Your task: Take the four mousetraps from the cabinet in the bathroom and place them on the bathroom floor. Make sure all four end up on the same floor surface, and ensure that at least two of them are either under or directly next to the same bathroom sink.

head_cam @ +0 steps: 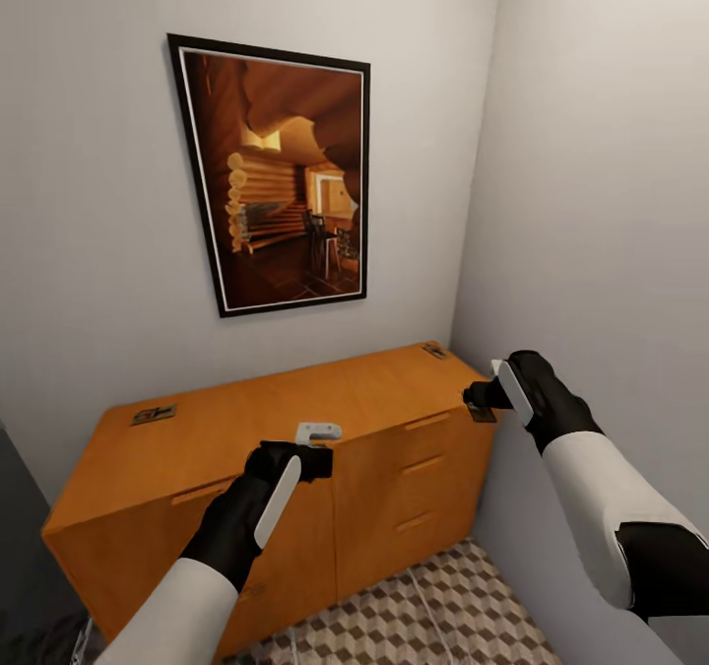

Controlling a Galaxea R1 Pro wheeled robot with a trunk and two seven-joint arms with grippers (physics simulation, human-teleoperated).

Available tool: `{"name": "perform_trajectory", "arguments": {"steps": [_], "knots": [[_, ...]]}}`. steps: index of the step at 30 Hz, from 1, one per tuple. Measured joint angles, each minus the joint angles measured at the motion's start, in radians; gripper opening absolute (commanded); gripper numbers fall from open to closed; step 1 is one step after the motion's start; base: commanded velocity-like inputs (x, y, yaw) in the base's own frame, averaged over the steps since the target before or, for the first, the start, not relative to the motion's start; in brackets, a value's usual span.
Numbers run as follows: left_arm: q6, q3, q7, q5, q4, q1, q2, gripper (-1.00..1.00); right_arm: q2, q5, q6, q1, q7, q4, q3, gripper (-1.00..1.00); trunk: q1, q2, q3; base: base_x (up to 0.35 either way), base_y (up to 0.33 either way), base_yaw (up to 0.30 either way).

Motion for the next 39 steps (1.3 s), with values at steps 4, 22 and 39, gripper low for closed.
{"name": "perform_trajectory", "arguments": {"steps": [4, 22, 39], "knots": [[0.0, 0.0, 0.0, -0.002, 0.0, 0.0, 0.001, -1.0, 0.0, 0.0, 0.0, 0.0, 0.0, 0.0, 0.0, -1.0, -0.015, 0.028, 0.013, -0.286, -0.184, 0.0], [0.001, 0.002, -0.001, -0.002, 0.0, 0.0, 0.004, -1.0, 0.002, 0.0, -0.001, 0.0, 0.0, 0.009, 0.001, -1.0, -0.084, 0.154, 0.069, -0.296, -0.178, 0.0], [-0.005, 0.006, -0.012, 0.002, 0.031, 0.0, 0.045, -1.0, 0.01, 0.003, -0.223, 0.002, 0.004, 0.312, 0.006, -1.0, -0.12, 0.218, 0.097, -0.142, -0.086, 0.0]]}}
